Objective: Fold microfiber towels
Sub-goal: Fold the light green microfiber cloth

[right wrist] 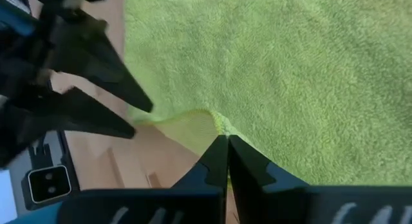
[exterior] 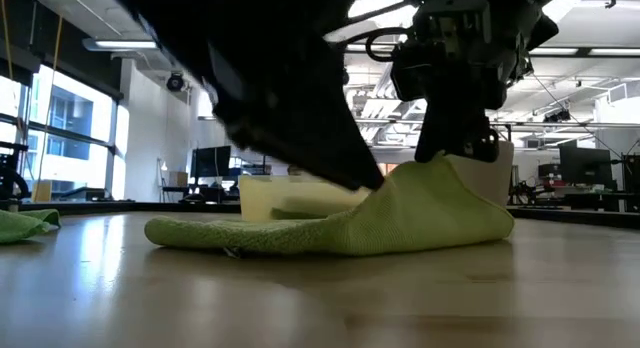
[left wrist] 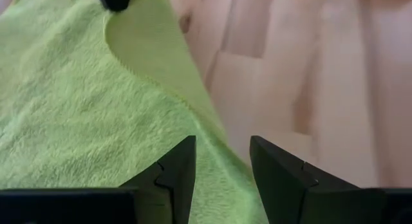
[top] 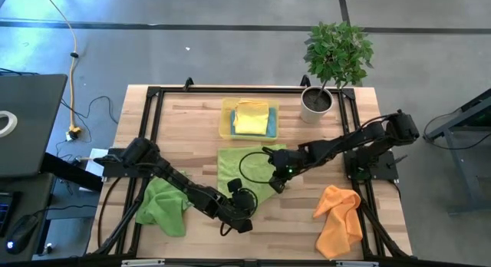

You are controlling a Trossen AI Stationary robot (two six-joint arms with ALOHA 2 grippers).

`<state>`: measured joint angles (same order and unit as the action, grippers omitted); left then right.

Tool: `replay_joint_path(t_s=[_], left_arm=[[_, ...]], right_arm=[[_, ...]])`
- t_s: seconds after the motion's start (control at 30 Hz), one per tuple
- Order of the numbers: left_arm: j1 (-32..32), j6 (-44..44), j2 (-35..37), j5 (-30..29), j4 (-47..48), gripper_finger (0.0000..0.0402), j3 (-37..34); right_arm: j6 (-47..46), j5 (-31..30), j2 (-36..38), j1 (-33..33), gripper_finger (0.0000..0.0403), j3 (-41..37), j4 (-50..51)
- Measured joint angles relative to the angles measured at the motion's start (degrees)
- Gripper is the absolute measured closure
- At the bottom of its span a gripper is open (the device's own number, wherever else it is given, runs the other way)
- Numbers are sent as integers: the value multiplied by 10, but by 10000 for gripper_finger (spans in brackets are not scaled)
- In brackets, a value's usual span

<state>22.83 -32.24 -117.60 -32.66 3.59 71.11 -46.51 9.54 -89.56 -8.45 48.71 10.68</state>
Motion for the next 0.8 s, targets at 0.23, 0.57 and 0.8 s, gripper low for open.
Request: replay_joint_path(t_s=[0.23, 0.57, 0.8], left_arm=[[-8, -61, -20, -13, 1, 264, 0], [-2, -70, -16, -12, 39, 264, 0], [3, -123, -6, -10, 122, 264, 0]], right_arm=[[3, 6, 0, 15, 403, 0, -8], [40, 16, 45, 54, 403, 0, 5], [66, -7, 117, 77, 403, 1, 75]])
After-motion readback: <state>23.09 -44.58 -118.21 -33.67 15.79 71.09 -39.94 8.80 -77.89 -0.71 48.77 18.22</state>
